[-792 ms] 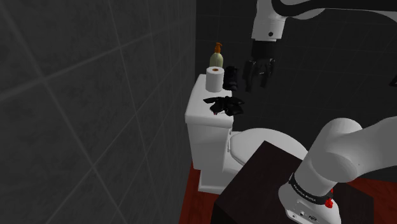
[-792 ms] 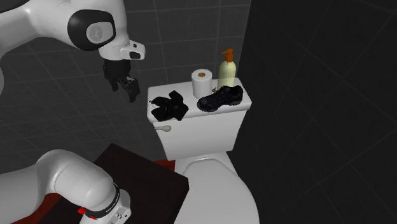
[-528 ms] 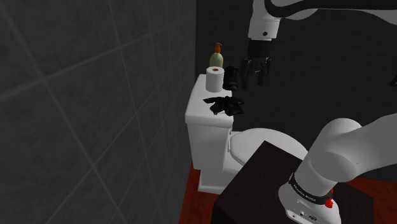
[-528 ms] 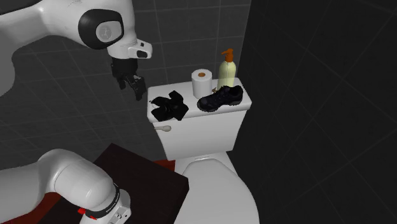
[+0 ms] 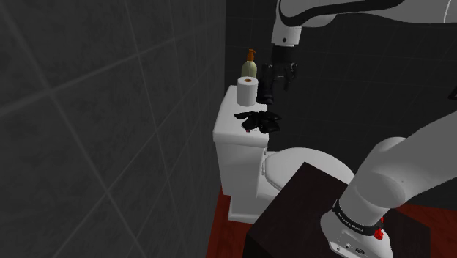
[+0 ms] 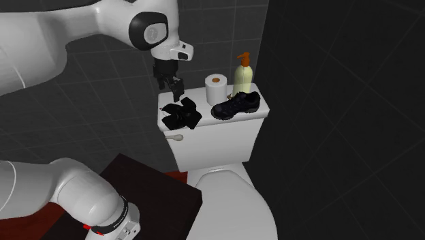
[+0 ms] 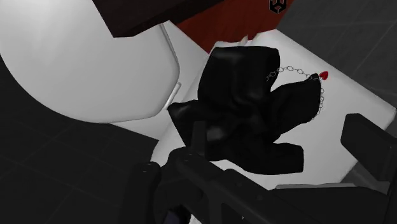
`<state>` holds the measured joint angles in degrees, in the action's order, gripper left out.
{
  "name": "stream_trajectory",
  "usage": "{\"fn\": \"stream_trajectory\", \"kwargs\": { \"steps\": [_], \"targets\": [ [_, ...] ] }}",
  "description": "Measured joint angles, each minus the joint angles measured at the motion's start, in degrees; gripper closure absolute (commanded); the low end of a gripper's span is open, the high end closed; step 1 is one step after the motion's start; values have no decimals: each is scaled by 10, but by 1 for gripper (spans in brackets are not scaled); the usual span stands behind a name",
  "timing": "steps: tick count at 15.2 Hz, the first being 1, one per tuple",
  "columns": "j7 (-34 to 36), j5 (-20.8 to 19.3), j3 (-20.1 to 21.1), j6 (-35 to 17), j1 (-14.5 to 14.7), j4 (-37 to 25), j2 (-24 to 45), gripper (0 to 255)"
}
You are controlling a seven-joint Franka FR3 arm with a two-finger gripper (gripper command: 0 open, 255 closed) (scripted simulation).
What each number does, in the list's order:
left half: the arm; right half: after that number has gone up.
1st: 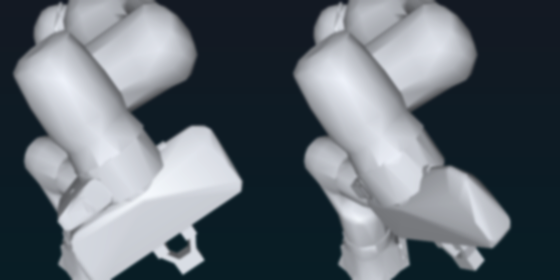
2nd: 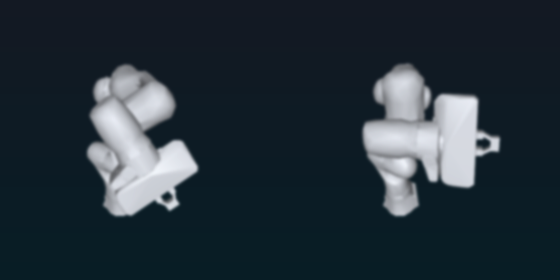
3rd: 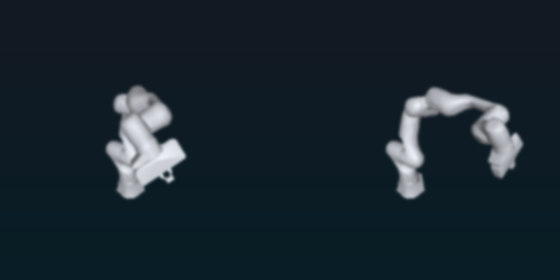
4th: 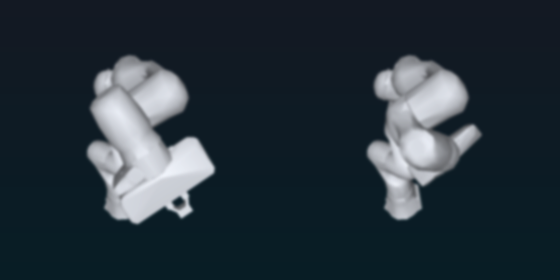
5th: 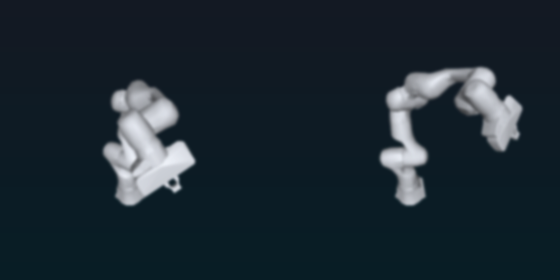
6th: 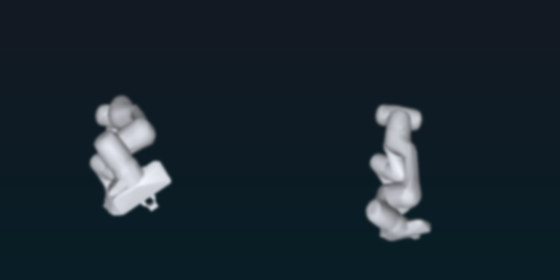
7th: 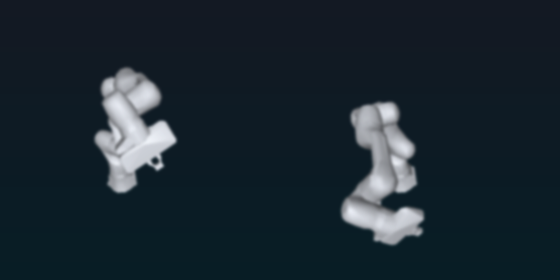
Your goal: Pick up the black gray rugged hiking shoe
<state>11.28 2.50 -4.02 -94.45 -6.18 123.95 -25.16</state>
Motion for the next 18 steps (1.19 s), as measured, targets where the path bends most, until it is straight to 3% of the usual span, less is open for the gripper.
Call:
{"fn": "stream_trajectory", "kwargs": {
  "steps": [8, 18],
  "targets": [
    [31, -13, -29, -47, -33, -102, 128, 0],
    [57, -6, -74, -61, -76, -288, 302, 0]
  ]
}}
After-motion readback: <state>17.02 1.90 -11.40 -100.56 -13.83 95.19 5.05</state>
